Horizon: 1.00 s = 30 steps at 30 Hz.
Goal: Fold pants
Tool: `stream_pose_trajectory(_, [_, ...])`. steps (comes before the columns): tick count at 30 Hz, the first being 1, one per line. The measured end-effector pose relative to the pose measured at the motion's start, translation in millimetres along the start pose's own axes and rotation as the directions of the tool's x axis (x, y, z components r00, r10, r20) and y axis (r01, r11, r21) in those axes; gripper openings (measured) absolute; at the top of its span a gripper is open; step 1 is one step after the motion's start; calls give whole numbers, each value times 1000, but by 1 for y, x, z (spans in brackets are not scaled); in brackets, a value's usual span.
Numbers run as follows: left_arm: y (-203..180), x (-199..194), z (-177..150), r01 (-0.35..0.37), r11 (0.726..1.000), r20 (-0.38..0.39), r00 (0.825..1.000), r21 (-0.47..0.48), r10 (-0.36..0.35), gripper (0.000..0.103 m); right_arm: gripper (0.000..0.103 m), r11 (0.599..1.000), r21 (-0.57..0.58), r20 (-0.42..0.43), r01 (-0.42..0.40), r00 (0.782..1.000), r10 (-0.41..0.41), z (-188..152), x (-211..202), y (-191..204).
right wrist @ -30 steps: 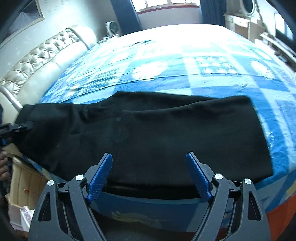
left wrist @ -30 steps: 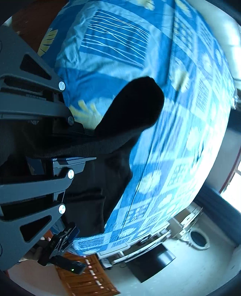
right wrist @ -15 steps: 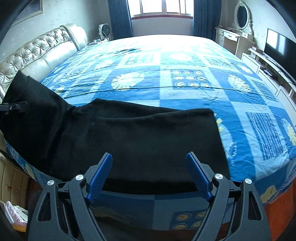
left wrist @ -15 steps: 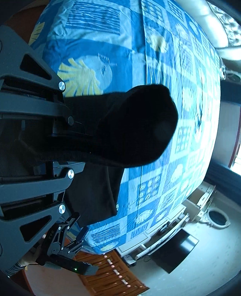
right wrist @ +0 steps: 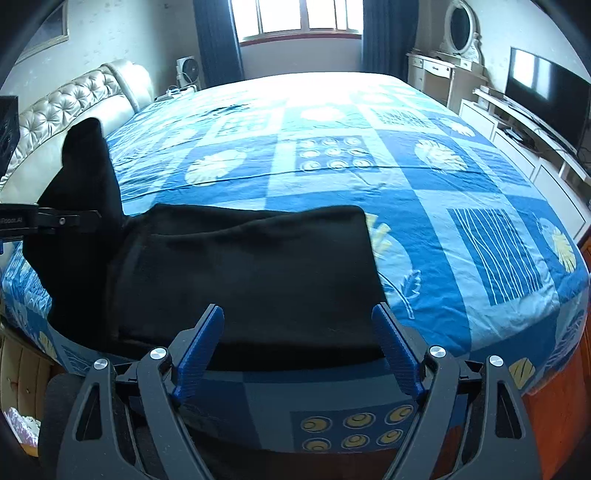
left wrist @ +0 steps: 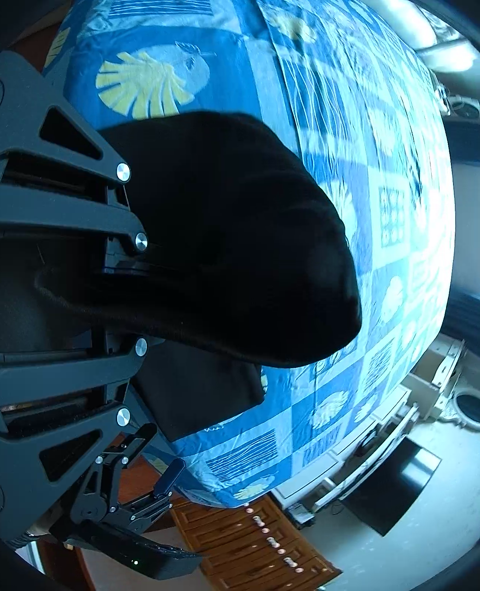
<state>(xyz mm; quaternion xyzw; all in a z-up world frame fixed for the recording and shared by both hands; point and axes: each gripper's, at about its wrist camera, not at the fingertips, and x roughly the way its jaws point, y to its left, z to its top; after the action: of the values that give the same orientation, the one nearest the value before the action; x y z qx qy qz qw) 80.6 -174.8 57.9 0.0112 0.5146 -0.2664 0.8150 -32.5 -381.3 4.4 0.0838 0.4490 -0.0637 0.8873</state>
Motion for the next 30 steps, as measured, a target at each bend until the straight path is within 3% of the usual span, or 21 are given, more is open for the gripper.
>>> stream_pose_trajectory(10, [-62,50,8,-24,996,-46,999,83,28,13,81,996,89,-9,8,1000,-7,-9,4,-43])
stream_pose_trajectory(17, [-100,87,7,-100,987,-54,993,124,108,13,81,985,171,-25,16,1000,-12,-17,9,-75])
stream_pose_trajectory(30, [-124,124,0,-247,956,-33,966,159,255,13,82,965,261,-57,9,998,6,-31,22,-108])
